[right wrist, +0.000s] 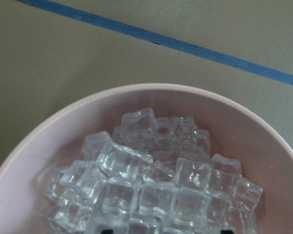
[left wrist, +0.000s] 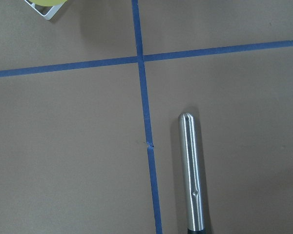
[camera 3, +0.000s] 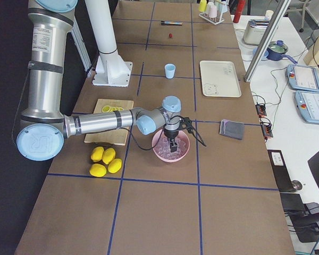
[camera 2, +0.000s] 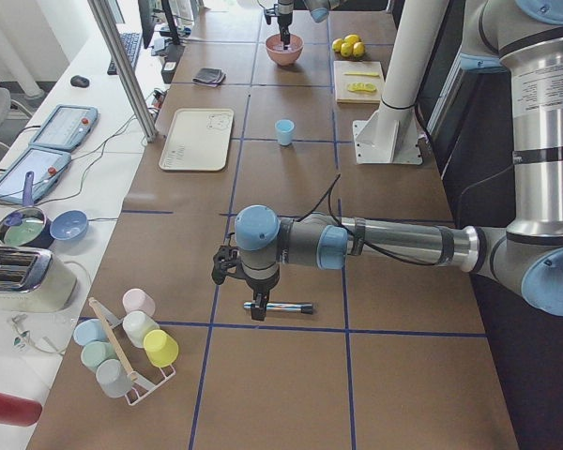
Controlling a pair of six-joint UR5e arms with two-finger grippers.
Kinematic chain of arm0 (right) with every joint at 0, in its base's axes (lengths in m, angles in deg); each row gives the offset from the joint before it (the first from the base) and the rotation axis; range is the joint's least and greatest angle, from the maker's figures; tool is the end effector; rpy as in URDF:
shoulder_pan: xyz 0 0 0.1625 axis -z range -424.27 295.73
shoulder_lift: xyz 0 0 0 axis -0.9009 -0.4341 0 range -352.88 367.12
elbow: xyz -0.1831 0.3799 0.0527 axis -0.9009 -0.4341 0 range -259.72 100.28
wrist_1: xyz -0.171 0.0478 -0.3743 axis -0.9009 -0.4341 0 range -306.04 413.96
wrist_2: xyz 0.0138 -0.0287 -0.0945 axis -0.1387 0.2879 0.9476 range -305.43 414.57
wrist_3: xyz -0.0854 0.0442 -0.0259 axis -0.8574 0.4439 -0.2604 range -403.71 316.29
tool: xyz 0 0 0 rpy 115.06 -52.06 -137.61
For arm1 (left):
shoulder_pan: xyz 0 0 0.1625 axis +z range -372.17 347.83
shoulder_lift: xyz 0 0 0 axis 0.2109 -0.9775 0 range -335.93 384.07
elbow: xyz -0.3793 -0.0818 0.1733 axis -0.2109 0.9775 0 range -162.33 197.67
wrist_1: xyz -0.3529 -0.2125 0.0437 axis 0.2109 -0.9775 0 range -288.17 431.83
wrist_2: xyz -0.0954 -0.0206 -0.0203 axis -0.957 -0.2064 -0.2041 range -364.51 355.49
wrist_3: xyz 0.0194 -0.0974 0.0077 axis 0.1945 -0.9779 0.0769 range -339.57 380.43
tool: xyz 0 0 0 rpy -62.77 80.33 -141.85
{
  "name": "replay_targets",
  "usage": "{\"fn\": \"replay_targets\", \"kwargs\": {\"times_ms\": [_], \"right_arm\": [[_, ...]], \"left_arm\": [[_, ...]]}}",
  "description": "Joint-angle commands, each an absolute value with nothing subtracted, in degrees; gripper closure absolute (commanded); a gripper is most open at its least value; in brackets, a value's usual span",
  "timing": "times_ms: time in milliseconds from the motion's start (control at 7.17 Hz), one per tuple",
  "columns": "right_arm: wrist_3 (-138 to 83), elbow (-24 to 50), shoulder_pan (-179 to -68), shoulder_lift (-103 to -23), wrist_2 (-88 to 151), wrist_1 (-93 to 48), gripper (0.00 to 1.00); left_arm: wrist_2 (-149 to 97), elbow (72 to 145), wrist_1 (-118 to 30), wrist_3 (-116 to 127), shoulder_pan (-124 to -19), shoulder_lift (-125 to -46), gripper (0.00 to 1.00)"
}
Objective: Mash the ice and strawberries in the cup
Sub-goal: 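Lower the right gripper into the bowl and grasp a third ice cube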
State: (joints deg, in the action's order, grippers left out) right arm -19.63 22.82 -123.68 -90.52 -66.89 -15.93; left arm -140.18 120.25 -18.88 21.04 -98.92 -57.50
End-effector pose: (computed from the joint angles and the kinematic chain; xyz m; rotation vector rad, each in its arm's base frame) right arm -0.1643 -0.4379 0.5851 0.1301 -0.6764 -0.2290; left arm -0.0373 -0.4369 0.6154 0.0617 0.7986 0.0977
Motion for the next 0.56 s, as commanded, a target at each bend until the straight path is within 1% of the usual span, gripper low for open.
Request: {"fn": "replay_targets", "kwargs": {"times_ms": [0,139,418], "right_arm": [[-19.6,22.8,-123.7,-91.0,-66.8,-15.9,0.78],[-19.6,22.8,-123.7,-91.1,-66.8,-15.9,0.82],[-19.6,23.7,-123.8,-91.1,-67.0,-15.9,0.86]], "left_arm": [[-140.1,120.3,-18.9,21.0,-98.9,-57.5,0.0],[-140.1,120.3,-18.9,21.0,-98.9,-57.5,0.0],[-140.1,120.3,-18.8,21.0,-98.9,-57.5,0.0]]}}
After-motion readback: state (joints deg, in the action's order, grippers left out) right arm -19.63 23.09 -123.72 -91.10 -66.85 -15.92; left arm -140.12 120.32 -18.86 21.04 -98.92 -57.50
